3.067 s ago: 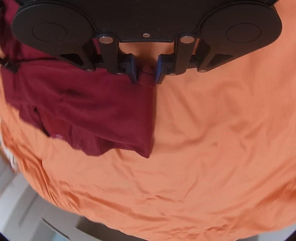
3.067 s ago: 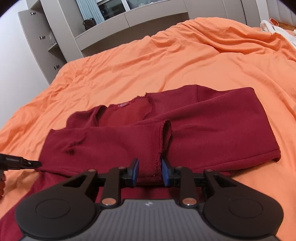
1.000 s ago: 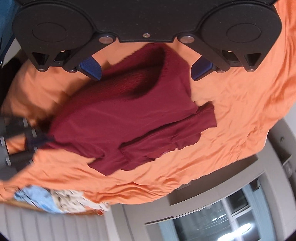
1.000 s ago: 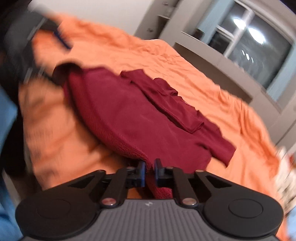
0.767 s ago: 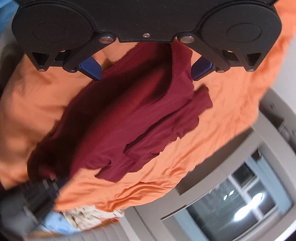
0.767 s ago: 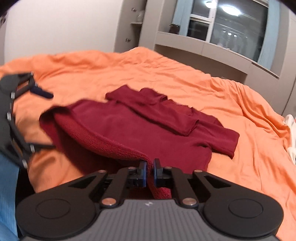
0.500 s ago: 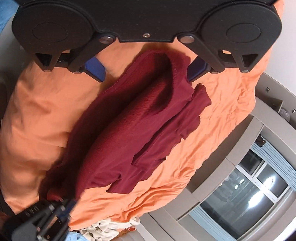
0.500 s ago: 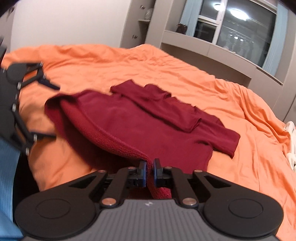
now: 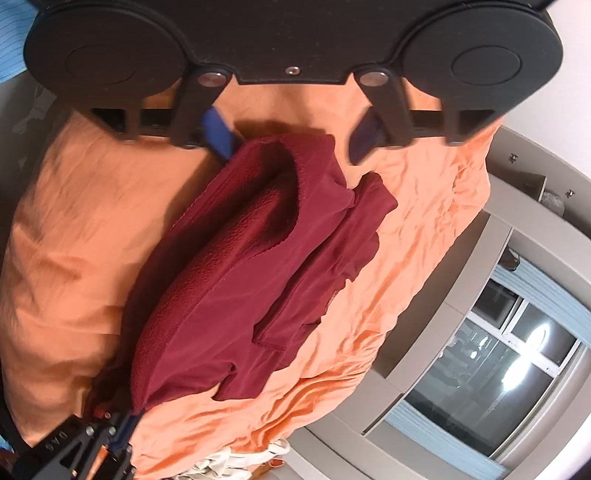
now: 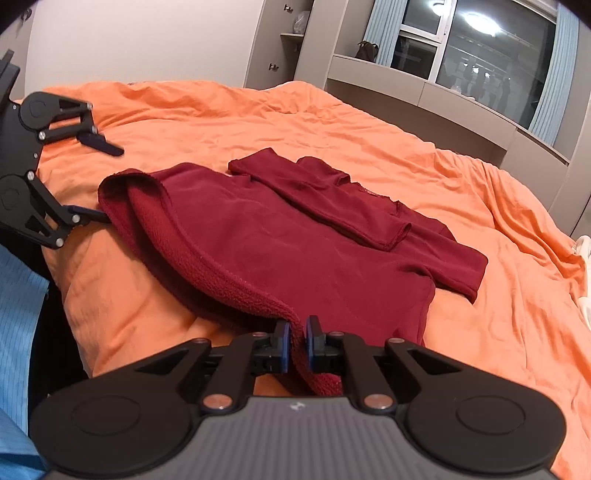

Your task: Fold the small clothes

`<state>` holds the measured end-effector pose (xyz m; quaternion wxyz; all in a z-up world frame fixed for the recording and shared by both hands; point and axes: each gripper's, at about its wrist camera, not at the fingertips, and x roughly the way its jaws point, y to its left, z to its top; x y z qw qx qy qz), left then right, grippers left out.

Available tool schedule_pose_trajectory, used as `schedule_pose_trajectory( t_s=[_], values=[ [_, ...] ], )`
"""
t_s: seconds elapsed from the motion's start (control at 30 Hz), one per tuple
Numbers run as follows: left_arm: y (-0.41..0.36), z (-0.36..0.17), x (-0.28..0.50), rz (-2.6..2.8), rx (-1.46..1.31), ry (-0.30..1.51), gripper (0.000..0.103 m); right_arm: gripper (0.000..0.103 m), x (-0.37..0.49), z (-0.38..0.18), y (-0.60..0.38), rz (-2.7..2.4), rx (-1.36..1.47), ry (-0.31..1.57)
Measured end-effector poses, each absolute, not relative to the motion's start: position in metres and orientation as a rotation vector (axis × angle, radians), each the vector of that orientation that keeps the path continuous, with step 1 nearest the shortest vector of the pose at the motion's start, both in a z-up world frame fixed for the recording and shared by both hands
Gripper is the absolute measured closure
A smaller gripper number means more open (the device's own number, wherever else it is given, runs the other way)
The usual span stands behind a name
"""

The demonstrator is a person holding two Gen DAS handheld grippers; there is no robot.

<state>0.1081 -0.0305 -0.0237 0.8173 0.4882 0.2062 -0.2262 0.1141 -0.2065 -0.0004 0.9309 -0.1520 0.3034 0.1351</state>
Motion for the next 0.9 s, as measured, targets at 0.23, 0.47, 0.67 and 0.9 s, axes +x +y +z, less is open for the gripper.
schedule_pose_trajectory(
  t_s=[0.23, 0.47, 0.67, 0.9],
  values=[
    [-0.026, -0.016, 0.104, -0.444, 1.019, 0.361, 0.096, 0.093, 0.107, -0.001, -0.205, 0.284, -0.335, 0.623],
    [-0.008, 0.020, 0.102, -0.437, 0.728, 0.269, 0.097, 0.088, 0.101, -0.004, -0.206, 0.290, -0.350, 0.630],
    [0.006, 0.059, 0.122, -0.425, 0.431, 0.257, 0.097, 0.036, 0.086, -0.005, -0.210, 0.291, -0.382, 0.623],
    [0.009, 0.099, 0.151, -0.400, 0.267, 0.265, 0.098, 0.033, 0.083, -0.023, -0.197, 0.154, -0.583, 0.592]
  ],
)
